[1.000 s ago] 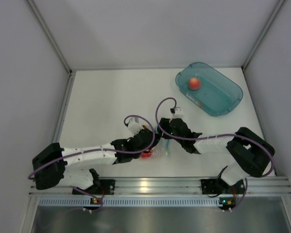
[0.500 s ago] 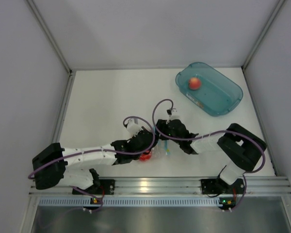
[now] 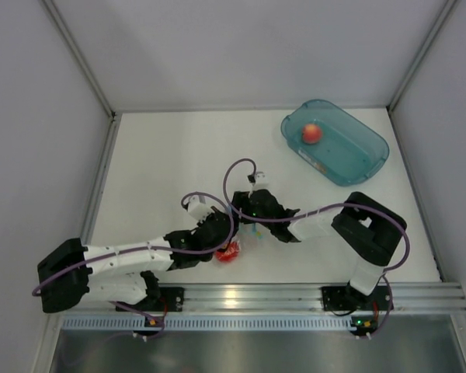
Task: Open the zip-top bag and remove the fake food
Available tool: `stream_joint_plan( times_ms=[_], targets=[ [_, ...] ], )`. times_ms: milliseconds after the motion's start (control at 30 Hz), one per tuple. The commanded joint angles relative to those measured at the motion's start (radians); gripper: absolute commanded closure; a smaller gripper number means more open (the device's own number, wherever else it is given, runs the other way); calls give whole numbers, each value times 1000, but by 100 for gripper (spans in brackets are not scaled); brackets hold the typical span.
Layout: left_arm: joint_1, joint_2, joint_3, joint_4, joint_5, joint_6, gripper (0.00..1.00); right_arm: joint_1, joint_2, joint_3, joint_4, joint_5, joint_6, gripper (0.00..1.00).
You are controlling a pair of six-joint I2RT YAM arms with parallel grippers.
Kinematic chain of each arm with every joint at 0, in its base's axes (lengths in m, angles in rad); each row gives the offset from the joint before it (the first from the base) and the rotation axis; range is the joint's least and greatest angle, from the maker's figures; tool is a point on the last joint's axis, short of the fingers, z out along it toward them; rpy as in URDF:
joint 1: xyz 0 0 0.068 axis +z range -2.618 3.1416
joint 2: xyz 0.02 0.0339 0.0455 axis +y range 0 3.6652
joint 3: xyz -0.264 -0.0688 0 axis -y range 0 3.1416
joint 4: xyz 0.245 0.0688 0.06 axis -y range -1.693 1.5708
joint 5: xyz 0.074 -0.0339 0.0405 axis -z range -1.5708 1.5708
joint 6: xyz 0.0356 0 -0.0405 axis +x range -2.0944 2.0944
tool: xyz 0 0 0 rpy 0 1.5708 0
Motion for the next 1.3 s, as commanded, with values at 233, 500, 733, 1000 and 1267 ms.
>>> stream_joint_plan(
  times_ms=[233, 500, 733, 1000, 1267],
  targets=[
    [20, -50, -41, -169, -82, 85, 100, 141, -82, 34, -340, 276, 21, 38],
    [22, -47, -21, -206, -113, 148, 100, 198, -165, -7, -367, 374, 35, 47],
    [25, -48, 3, -201, -78, 185, 100, 201, -248, -141, 21, 156, 7, 51],
    [23, -81, 83, -200, 29, 240, 100, 201, -197, -73, 95, 121, -5, 54],
    [23, -130, 94, -200, 69, 234, 100, 177, -90, -6, 166, 110, -31, 53]
  ],
)
